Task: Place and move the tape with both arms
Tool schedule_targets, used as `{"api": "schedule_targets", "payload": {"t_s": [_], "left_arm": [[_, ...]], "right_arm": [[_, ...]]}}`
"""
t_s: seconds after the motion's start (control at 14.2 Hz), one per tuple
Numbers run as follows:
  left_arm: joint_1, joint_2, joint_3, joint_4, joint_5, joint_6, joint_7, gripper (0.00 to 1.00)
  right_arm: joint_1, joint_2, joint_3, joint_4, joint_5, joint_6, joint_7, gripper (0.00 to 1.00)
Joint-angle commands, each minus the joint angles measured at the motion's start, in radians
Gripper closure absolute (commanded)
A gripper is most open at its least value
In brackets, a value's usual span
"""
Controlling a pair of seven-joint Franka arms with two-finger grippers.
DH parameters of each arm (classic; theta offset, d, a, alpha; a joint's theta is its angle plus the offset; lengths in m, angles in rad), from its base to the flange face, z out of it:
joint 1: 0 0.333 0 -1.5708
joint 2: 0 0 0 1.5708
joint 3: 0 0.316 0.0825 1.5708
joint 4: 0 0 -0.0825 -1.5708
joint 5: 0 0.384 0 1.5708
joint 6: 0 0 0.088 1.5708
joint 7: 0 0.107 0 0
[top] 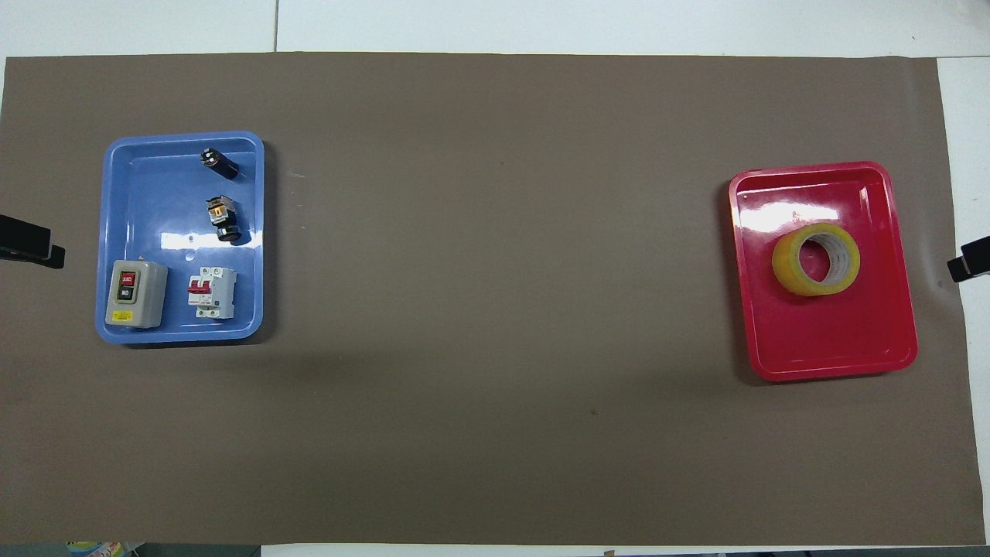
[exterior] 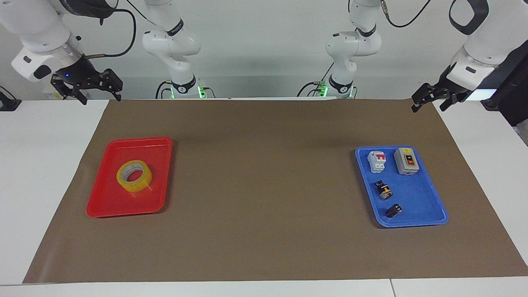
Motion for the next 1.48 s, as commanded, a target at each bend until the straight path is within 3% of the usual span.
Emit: {"api": "schedule_targets", "payload": {"t_s": [0.0, 0.21, 1.41], "left_arm": [[0.0, -0.025, 0.0, -0.026, -0.013, 0.008, 0.01, 0.0], [0.0, -0.025, 0.001, -0.026, -0.013, 0.008, 0.01, 0.0], [0.0, -0.025, 0.0, -0.026, -0.013, 0.008, 0.01, 0.0]], "right_arm": [[-0.019, -0.022, 0.007, -0.03, -0.008, 0.007, 0.002, 0.0], [-0.072, -0.006, 0.006, -0.013, 0.008, 0.042, 0.009, 0.0], [-0.047, -0.003, 0.03, 0.004, -0.001, 0.056, 0.011, 0.0]]}}
